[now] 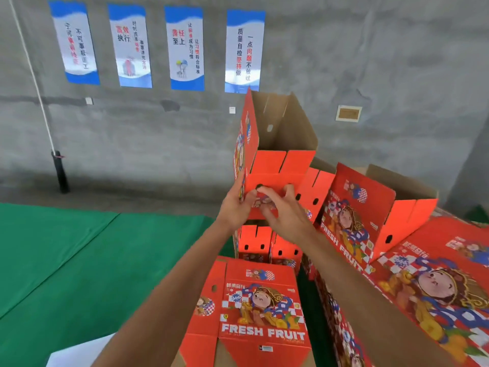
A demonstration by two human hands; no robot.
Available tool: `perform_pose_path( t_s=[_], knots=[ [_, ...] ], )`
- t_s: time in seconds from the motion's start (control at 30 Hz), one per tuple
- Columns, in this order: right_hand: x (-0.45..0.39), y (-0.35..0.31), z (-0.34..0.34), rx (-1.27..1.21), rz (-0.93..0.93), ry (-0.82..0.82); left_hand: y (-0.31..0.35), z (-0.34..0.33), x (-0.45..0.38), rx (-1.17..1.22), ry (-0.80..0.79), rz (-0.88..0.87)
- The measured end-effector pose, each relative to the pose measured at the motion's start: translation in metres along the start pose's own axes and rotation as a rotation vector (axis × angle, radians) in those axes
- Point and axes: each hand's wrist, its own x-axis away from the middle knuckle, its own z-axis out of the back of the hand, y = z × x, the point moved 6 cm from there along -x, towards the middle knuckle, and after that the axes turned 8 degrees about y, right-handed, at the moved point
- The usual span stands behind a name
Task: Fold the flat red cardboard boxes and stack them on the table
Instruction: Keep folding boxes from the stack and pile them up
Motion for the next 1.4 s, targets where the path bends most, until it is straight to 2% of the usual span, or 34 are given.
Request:
perform_pose_path(
  t_s=[0.27,0.37,0.43,0.6,0.67,0.9,1.0,1.1,1.2,1.3,1.37,1.4],
  knots=[
    [-0.079,0.090,-0.086,-0.017,-0.063,-0.087,-0.082,-0.026,-0.110,-0.026,-0.106,0.057],
    [-0.077,0.118,-0.122,-0.022,-0.102,-0.137,-0.118,-0.042,-0.123,0.020,-0.185,0.090],
    [-0.072,0.135,-0.142,0.009,-0.144,-0.181,-0.136,-0.054,-0.126,0.048,-0.234,0.049],
    [-0.055,0.165,-0.182,0.014,-0.242,-0.304,-0.169,-0.069,-0.127,0.044,-0.248,0.053],
    [-0.045,0.175,-0.190,0.031,-0.283,-0.328,-0.182,-0.076,-0.122,0.009,-0.266,0.094],
    [-0.036,0.173,-0.181,-0.010,-0.309,-0.243,-0.209,-0.074,-0.113,-0.074,-0.177,0.252],
    [-0.027,0.163,-0.177,-0.051,-0.338,-0.237,-0.207,-0.069,-0.104,-0.091,-0.208,0.291],
    [-0.006,0.153,-0.174,-0.117,-0.393,-0.238,-0.209,-0.063,-0.091,-0.203,-0.228,0.290],
    [0.049,0.146,-0.180,-0.160,-0.528,-0.299,-0.233,-0.048,-0.052,-0.349,-0.287,0.412],
    [0.148,0.145,-0.192,-0.003,-0.710,-0.547,-0.275,-0.020,0.030,-0.613,-0.339,0.530],
    [0.215,0.143,-0.192,0.211,-0.802,-0.767,-0.300,0.000,0.097,-0.897,-0.473,0.604],
    [0.241,0.139,-0.188,0.264,-0.854,-0.804,-0.306,0.009,0.126,-0.985,-0.518,0.616]
  ],
)
